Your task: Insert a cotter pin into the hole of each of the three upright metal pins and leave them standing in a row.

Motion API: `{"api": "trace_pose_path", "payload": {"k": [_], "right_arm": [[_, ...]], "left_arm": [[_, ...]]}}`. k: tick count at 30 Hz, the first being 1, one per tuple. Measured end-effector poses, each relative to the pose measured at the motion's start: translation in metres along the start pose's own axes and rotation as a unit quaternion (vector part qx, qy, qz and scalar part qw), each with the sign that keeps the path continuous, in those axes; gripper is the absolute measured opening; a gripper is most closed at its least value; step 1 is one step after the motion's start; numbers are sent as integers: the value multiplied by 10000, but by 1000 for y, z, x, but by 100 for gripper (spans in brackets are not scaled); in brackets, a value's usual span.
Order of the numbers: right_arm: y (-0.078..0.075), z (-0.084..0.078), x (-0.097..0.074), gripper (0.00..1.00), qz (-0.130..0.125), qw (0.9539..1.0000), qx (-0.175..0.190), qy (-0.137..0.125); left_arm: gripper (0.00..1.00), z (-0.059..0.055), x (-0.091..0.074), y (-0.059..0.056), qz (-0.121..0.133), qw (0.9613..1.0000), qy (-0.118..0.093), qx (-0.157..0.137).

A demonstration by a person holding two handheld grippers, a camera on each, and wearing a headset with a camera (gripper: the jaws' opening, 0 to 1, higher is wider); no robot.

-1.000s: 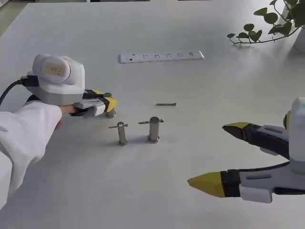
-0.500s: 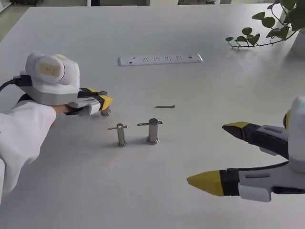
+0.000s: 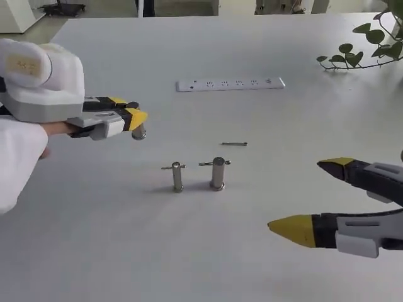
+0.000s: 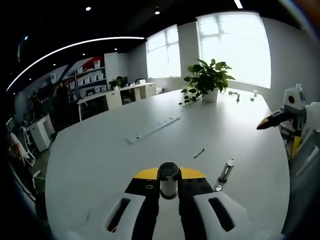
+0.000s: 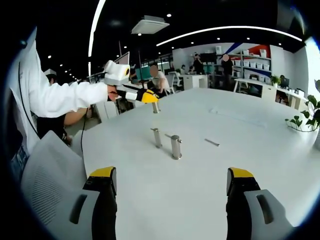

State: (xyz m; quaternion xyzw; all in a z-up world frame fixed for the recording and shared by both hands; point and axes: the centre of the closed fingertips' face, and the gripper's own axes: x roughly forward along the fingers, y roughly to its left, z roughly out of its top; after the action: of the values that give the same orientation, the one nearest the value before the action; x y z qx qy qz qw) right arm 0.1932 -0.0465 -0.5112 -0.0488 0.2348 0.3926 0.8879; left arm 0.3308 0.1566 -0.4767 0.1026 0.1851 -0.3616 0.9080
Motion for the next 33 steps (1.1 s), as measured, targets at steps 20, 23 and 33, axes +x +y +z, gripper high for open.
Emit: {"api": "trace_pose_path", "payload": {"k": [20,23,33], "right_arm": [[-1,-17,-12,89,-123,9996,21,253],[-1,-20,-12,89,-116,9996,56,263],[-1,-21,-11,89,-86,9994,59,317]], "left_arm": [[11,3,-1,-125,-1342,9885,-59,692],[11,-7,3,-137,-1355,9881,-147,707],[11,-38,12,-155,-1462,9875,94,582]]}}
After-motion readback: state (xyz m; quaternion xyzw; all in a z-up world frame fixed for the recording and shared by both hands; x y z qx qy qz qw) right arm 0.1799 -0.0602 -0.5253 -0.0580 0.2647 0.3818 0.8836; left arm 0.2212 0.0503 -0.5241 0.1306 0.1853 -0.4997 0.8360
